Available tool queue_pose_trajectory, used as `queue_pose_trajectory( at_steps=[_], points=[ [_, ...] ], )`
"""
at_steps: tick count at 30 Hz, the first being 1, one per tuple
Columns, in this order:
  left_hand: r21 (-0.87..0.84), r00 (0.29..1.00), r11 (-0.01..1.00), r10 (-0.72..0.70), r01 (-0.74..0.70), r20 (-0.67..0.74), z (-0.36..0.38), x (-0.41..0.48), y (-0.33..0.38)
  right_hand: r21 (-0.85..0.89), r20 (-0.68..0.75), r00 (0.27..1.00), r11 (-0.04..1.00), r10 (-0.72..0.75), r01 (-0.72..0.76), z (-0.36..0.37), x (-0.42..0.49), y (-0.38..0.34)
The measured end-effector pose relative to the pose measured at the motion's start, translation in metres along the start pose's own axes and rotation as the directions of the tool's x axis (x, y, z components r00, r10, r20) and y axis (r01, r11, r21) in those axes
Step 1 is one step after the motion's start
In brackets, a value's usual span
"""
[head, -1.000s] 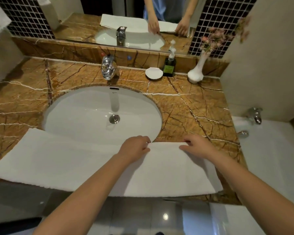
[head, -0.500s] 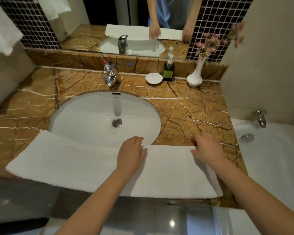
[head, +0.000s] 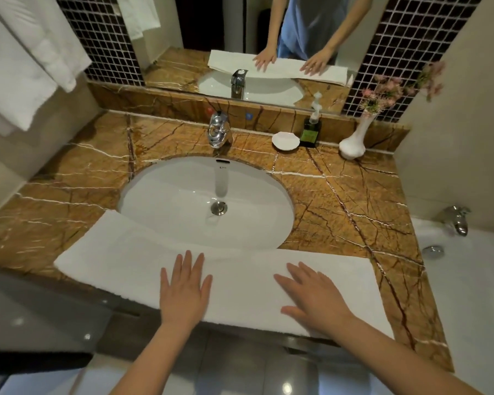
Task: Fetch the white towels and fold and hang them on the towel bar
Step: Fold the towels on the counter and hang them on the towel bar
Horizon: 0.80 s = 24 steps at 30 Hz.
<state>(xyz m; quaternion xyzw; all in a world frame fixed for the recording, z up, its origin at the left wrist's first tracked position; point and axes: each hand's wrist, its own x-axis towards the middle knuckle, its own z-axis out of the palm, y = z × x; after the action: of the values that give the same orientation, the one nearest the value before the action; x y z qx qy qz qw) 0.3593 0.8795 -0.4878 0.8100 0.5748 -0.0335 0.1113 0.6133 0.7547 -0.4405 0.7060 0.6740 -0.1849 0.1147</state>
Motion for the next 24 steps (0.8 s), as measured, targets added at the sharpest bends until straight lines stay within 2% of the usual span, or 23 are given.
queue_pose_trajectory(
  at_steps=[5, 7, 9, 11, 14, 16, 19, 21, 24],
  points=[
    [-0.029, 0.995, 0.997, -0.068, 0.07, 0.079, -0.014, -0.005, 0.007, -0.105, 0.086, 0.996, 0.994, 0.008, 0.001, -0.048, 0.022, -0.017],
    [-0.122, 0.983, 0.977, -0.164, 0.173, 0.08, -0.02, -0.013, 0.016, -0.101, 0.172, 0.985, 0.995, 0.025, -0.007, -0.074, 0.047, -0.028],
    [-0.276, 0.946, 0.907, -0.321, 0.319, 0.038, -0.024, -0.022, 0.024, -0.074, 0.283, 0.959, 0.997, 0.013, 0.008, -0.095, 0.077, -0.041],
    [-0.462, 0.852, 0.751, -0.523, 0.472, 0.022, -0.025, -0.032, 0.033, -0.028, 0.352, 0.935, 0.998, -0.036, 0.049, -0.108, 0.11, -0.055],
    [-0.676, 0.651, 0.431, -0.753, 0.598, 0.096, -0.027, -0.044, 0.043, 0.07, 0.325, 0.94, 0.994, -0.107, 0.089, -0.116, 0.157, -0.075],
    [-0.785, 0.547, 0.221, -0.819, 0.579, 0.173, -0.024, -0.045, 0.043, 0.141, 0.305, 0.943, 0.985, -0.135, 0.096, -0.115, 0.179, -0.088],
    [-0.859, 0.438, -0.081, -0.834, 0.505, 0.336, -0.024, -0.04, 0.038, 0.126, 0.412, 0.906, 0.991, -0.094, 0.046, -0.104, 0.198, -0.105],
    [-0.86, 0.393, -0.185, -0.83, 0.475, 0.395, -0.025, -0.037, 0.034, 0.07, 0.483, 0.875, 0.998, -0.033, 0.0, -0.09, 0.203, -0.109],
    [-0.844, 0.375, -0.261, -0.807, 0.468, 0.457, -0.024, -0.038, 0.034, 0.019, 0.509, 0.861, 1.0, 0.012, -0.025, -0.07, 0.209, -0.106]
  ],
)
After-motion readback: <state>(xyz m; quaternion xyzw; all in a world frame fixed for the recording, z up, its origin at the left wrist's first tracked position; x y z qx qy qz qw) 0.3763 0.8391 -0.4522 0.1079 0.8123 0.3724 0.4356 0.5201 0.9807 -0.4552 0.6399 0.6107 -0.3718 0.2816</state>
